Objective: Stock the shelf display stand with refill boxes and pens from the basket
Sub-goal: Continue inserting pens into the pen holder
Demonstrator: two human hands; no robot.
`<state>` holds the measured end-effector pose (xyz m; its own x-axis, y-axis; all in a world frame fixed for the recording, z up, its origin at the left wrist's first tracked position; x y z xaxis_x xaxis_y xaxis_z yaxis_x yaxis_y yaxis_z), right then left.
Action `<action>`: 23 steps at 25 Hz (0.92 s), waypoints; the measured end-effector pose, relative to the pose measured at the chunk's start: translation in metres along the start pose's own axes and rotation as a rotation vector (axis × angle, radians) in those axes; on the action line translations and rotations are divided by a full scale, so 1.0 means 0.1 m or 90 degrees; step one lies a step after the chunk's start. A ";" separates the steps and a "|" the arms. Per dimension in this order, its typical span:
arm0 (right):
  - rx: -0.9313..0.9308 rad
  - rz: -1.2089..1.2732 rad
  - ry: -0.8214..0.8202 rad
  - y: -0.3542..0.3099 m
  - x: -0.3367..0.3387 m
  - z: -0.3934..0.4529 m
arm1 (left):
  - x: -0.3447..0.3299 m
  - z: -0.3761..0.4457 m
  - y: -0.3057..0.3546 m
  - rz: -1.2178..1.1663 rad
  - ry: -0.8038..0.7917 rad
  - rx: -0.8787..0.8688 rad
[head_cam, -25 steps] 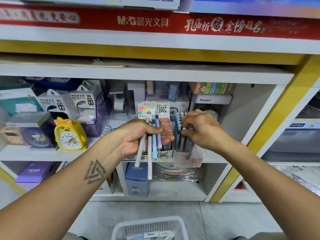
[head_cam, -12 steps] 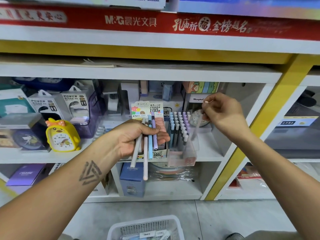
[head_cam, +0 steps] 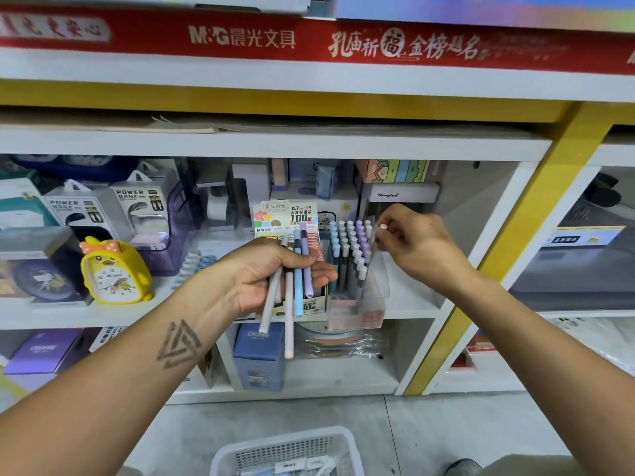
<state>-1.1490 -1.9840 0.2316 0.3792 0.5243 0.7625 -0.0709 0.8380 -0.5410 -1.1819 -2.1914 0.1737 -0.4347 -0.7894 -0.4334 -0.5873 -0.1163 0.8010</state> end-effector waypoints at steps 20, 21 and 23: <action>0.061 -0.243 0.017 -0.10 -0.14 0.08 | -0.11 -0.02 -0.07 0.007 -0.071 0.014; 0.068 -0.222 0.042 -0.17 -0.08 0.08 | -0.13 -0.03 -0.07 0.010 -0.085 0.015; 0.026 -0.029 0.054 -0.30 -0.01 0.06 | -0.18 -0.06 -0.07 0.020 -0.118 0.017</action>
<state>-1.1530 -2.0081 0.2495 0.4591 0.4724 0.7524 -0.0882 0.8669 -0.4906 -1.1658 -2.1803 0.1781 -0.5698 -0.6677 -0.4791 -0.5888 -0.0750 0.8048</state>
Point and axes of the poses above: each hand's wrist, its own z-axis towards the middle knuckle, its own x-axis out of the back of the hand, y = z × x, the point moved 8 cm from there along z, towards the middle knuckle, and after that the axes turned 3 degrees about -x, right-handed, at the moved point
